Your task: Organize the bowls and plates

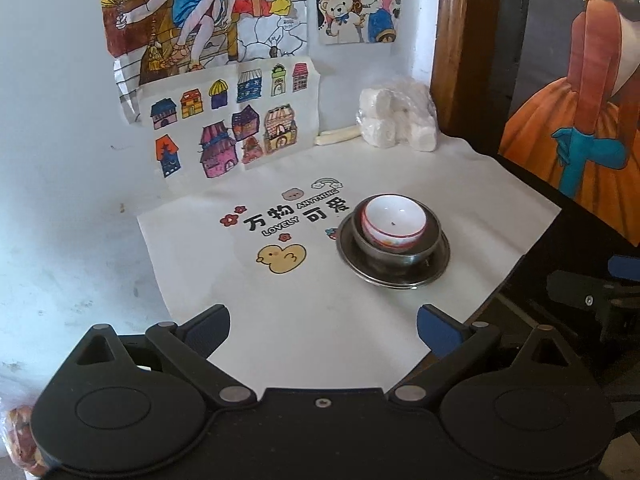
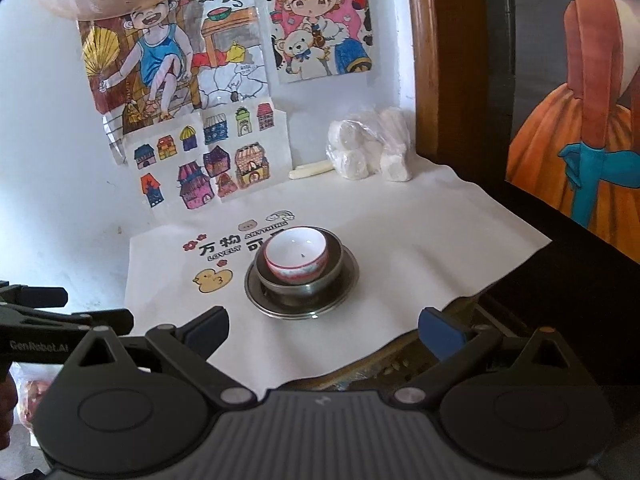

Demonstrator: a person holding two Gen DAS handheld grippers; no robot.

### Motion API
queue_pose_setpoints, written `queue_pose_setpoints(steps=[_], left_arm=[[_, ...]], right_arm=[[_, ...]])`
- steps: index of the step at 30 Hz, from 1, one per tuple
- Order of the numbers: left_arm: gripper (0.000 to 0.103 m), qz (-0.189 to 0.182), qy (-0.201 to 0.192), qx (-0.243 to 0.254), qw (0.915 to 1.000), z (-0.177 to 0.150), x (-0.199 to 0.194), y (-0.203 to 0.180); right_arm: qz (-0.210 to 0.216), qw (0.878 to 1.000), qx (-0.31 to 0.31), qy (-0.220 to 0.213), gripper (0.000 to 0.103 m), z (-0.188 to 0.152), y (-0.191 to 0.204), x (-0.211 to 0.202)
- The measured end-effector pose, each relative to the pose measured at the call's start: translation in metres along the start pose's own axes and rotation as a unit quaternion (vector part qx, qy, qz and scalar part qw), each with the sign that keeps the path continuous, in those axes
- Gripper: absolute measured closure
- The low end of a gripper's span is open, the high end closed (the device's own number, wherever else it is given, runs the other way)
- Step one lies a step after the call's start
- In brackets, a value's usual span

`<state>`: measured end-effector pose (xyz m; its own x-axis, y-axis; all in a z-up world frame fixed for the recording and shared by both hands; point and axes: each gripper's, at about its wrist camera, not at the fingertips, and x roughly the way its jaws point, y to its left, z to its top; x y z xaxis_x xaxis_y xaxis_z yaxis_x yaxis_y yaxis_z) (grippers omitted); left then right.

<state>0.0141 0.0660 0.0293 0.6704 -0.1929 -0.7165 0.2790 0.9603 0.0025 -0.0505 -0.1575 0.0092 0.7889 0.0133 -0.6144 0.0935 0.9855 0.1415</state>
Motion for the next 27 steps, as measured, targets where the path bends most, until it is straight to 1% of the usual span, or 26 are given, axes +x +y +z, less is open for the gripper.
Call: queue_pose_setpoints(steps=[6, 15, 27], left_arm=[[0.003, -0.011, 0.000, 0.005, 0.9999, -0.003, -0.002, -0.003], [0.003, -0.016, 0.004, 0.004, 0.9999, -0.005, -0.006, -0.005], [0.004, -0.012, 0.016, 0.006, 0.9998, -0.012, -0.006, -0.006]], right_arm=[[-0.010, 1.000, 0.003, 0.004, 0.000, -0.003, -0.003, -0.004], [-0.006, 1.000, 0.001, 0.007, 0.000, -0.004, -0.006, -0.007], [-0.001, 1.000, 0.000, 0.019, 0.000, -0.006, -0.006, -0.005]])
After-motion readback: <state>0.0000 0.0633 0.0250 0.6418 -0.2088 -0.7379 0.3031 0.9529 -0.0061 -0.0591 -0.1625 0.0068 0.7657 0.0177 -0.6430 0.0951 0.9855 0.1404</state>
